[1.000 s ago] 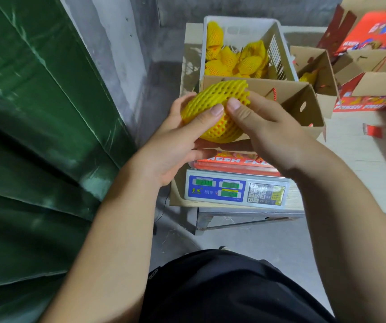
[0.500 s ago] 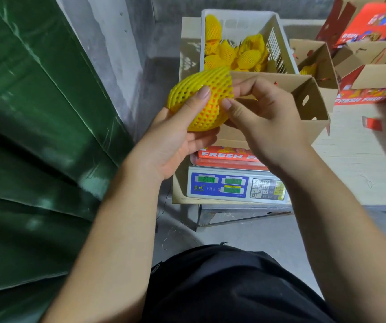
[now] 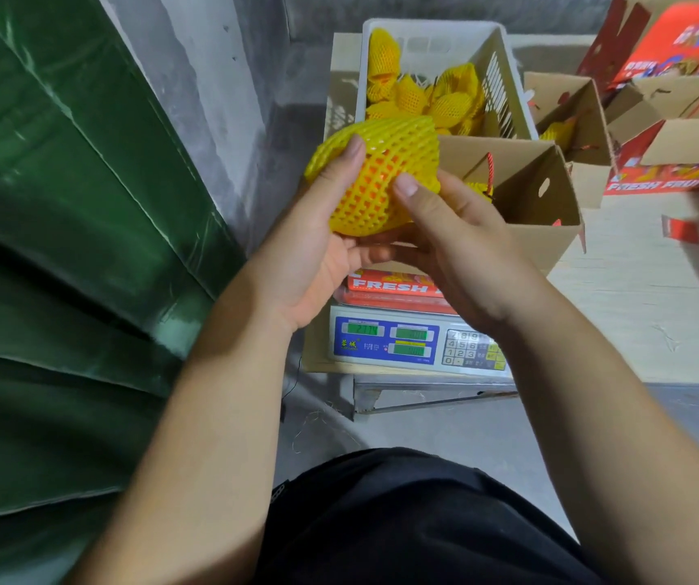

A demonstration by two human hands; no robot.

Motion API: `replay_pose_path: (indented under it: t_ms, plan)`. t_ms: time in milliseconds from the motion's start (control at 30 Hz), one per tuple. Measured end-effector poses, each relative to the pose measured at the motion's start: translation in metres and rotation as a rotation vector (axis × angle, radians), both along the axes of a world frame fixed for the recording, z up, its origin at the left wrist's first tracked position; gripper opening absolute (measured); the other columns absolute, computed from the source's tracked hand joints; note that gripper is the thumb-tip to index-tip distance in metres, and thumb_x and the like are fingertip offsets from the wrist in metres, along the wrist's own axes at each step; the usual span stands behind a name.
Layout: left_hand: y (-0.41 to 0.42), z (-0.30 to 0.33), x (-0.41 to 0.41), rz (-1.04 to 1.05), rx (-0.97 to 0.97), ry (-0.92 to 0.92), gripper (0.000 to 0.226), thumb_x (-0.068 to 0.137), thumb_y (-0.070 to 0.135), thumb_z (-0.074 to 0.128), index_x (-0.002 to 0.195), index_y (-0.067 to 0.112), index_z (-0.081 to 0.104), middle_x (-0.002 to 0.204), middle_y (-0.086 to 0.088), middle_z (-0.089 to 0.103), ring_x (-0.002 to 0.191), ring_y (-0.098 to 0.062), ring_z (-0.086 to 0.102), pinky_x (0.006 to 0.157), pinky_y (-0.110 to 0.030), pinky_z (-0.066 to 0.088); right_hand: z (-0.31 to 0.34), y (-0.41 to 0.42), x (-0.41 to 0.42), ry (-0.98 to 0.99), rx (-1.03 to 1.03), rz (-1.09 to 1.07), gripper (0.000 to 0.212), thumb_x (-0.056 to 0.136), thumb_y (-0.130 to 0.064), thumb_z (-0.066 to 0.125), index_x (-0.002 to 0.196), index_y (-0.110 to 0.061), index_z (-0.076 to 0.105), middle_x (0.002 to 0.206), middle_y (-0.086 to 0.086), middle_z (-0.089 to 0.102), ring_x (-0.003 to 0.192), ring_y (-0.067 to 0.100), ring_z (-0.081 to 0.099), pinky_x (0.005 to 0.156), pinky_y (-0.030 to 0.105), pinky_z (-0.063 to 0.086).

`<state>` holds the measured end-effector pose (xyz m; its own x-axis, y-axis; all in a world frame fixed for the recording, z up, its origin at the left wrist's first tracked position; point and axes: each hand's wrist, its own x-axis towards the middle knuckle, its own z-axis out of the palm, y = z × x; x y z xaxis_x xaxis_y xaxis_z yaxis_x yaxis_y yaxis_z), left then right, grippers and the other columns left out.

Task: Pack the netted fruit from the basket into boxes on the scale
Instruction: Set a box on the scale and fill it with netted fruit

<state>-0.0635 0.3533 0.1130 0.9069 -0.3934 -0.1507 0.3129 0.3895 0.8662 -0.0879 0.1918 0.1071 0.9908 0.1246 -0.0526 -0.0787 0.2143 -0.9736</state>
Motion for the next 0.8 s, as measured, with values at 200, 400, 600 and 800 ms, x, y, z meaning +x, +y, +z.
replay_pose_path:
  t_ms: [200, 400, 600, 800]
  plan:
    - [-0.017, -0.002, -0.005, 0.103, 0.035, -0.030, 0.065, 0.095, 0.046, 0.069, 0.147, 0.010, 0.052, 0.127, -0.016, 0.072, 0.102, -0.032, 0.074, 0.071, -0.032, 0.059, 0.003, -0.020, 0.002, 0.038, 0.092, -0.008, 0.031, 0.106, -0.028, 0.057, 0.132, -0.015, 0.065, 0.122, 0.007, 0.075, 0.107, 0.024, 0.073, 0.089, 0.035, 0.059]
    - [-0.020, -0.008, -0.013, 0.088, 0.011, -0.116, 0.049, 0.100, 0.032, 0.068, 0.143, 0.013, 0.053, 0.131, -0.013, 0.072, 0.116, -0.037, 0.072, 0.088, -0.036, 0.061, 0.007, -0.023, -0.001, 0.171, 0.203, 0.115, 0.044, 0.106, -0.051, 0.046, 0.129, -0.019, 0.065, 0.129, 0.011, 0.072, 0.116, 0.028, 0.070, 0.101, 0.053, 0.051]
    - [-0.017, -0.013, -0.026, 0.113, 0.186, -0.191, 0.051, 0.092, 0.047, 0.076, 0.135, 0.024, 0.064, 0.126, -0.013, 0.075, 0.105, -0.034, 0.076, 0.079, -0.032, 0.062, 0.000, -0.019, -0.009, 0.095, 0.165, 0.150, 0.049, 0.103, -0.036, 0.056, 0.138, -0.002, 0.054, 0.137, 0.027, 0.061, 0.121, 0.045, 0.063, 0.107, 0.073, 0.036]
    - [-0.014, -0.022, -0.034, 0.200, 0.502, -0.330, 0.032, 0.088, 0.069, 0.069, 0.115, 0.053, 0.071, 0.102, 0.004, 0.080, 0.082, -0.014, 0.076, 0.073, -0.033, 0.062, -0.006, -0.014, -0.012, 0.042, 0.306, 0.110, 0.035, 0.100, -0.017, 0.063, 0.130, -0.001, 0.054, 0.111, 0.020, 0.068, 0.097, 0.033, 0.066, 0.084, 0.053, 0.049]
